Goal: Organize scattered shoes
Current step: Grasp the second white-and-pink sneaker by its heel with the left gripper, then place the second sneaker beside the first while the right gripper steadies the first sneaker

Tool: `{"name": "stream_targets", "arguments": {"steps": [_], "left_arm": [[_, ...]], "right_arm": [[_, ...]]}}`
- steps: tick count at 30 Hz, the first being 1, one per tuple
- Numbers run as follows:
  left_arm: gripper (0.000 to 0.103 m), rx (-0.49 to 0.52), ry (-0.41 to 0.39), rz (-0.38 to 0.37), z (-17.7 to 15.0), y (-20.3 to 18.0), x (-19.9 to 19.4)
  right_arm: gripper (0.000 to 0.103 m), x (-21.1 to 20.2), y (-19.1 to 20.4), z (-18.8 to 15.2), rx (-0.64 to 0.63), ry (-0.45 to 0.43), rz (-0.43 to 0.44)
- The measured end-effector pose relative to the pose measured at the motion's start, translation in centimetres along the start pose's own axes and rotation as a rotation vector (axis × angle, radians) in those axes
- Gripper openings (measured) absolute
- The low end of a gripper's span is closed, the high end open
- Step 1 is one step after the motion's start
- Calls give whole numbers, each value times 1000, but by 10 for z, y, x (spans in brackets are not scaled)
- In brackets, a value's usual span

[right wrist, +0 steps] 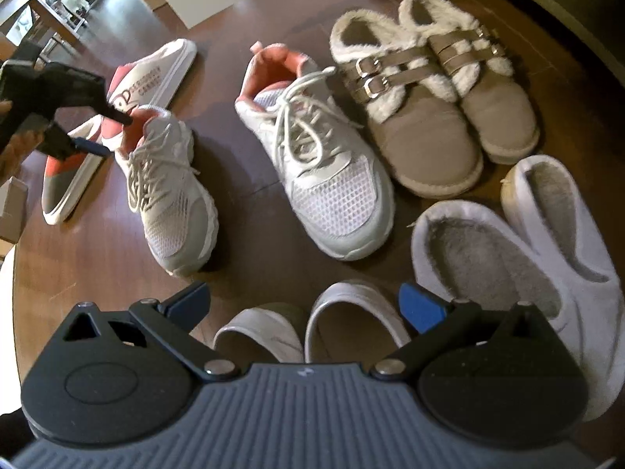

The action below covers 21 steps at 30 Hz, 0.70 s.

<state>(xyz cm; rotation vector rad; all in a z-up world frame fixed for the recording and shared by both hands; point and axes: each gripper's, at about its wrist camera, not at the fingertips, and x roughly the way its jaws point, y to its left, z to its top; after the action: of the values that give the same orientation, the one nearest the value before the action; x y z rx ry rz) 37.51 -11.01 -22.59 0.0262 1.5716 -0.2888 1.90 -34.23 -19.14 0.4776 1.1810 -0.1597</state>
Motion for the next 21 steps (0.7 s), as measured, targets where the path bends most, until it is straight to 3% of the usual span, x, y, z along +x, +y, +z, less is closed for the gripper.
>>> {"name": "stream_targets", "arguments": {"steps": [1, 4, 7, 11, 14, 17, 18, 19, 21], "left_arm": [[22, 29, 5, 19, -1, -1, 6], [23, 80, 3, 24, -7, 1, 8], [23, 165, 19, 49, -15, -3, 2], [28, 147, 22, 34, -16, -1, 2], [29, 117, 7, 26, -18, 12, 7], [29, 120, 3, 14, -21, 13, 7], [28, 126, 2, 13, -22, 12, 6], [28, 140, -4, 16, -23, 10, 4], [28, 179, -20, 26, -28, 4, 2]], "right_arm": [[102, 1, 2, -1, -11, -3, -6], [102, 6, 23, -5, -148, -33, -40], [102, 21, 66, -10, -409, -78, -51], [102, 64, 124, -13, -709, -114, -55], [102, 100, 153, -5, -792, -89, -37], [102, 131, 177, 6, -760, -66, -15], [99, 137, 183, 6, -758, -64, -23], [84, 141, 187, 4, -769, -69, -37], [72, 145, 192, 0, -797, -87, -73]]}}
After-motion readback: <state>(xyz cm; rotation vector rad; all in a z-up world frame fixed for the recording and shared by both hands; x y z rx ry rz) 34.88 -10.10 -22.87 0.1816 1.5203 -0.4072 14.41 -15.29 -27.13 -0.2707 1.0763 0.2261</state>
